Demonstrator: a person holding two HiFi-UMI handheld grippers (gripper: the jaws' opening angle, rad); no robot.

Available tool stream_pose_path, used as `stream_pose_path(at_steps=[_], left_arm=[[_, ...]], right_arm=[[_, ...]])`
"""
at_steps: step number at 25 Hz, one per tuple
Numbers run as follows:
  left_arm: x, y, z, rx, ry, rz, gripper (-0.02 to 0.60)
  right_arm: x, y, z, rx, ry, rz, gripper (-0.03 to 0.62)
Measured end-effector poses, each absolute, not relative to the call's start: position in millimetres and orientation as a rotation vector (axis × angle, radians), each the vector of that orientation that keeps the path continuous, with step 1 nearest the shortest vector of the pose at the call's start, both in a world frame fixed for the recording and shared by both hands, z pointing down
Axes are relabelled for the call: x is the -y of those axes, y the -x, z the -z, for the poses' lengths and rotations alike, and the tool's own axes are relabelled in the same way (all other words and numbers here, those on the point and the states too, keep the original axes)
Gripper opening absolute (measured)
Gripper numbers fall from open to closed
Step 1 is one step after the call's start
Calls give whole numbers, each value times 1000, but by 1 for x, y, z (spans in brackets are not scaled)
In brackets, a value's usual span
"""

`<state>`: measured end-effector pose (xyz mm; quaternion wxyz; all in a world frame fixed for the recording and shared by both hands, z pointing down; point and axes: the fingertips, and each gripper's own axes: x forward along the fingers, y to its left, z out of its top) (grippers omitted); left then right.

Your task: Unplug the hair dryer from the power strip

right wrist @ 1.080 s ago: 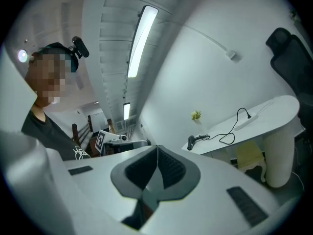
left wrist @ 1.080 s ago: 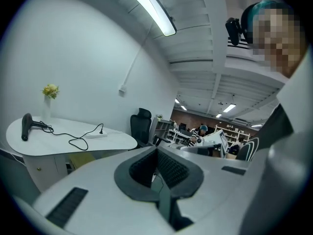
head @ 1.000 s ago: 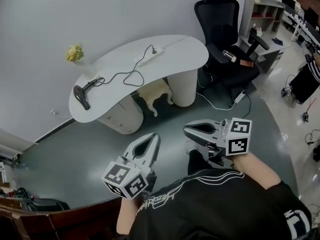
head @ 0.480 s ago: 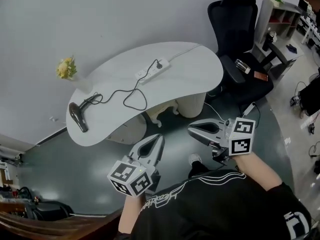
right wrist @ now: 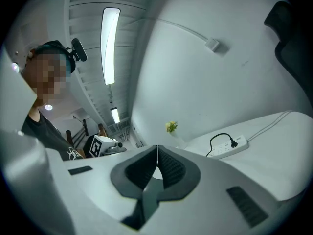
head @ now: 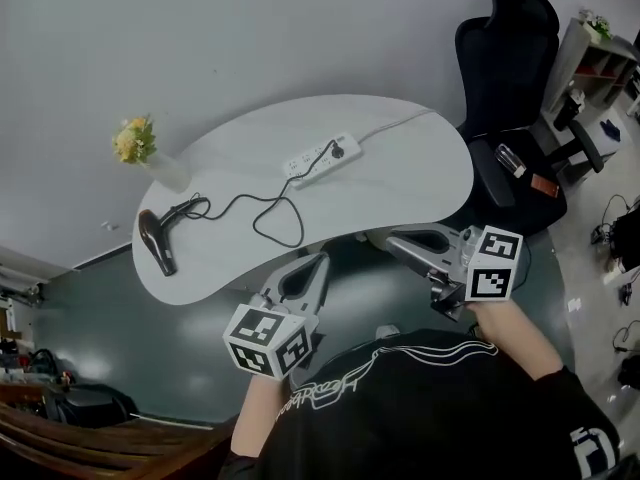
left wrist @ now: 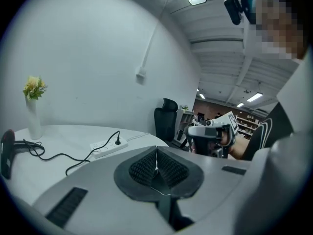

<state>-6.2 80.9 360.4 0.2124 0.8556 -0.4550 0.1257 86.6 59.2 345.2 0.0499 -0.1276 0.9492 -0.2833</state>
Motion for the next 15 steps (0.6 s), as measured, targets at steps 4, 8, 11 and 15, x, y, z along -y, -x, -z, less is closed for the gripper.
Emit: stream_pose_path(at_steps=[4, 8, 11, 15], left_arm=[[-61, 22, -366, 1300, -2381, -358, 5], [-36, 40, -375, 1319, -2384, -387, 5], [-10, 57, -387, 1332, -2388, -455, 5], [35, 75, -405, 1287, -2389, -511, 6]], right_arm=[[-41, -81, -355, -2904, 409, 859, -3], [-22, -73, -365, -2875, 426, 923, -3], [-3, -65, -371, -2860, 453, 961, -3], [36, -56, -381, -2836, 530, 1015, -3]])
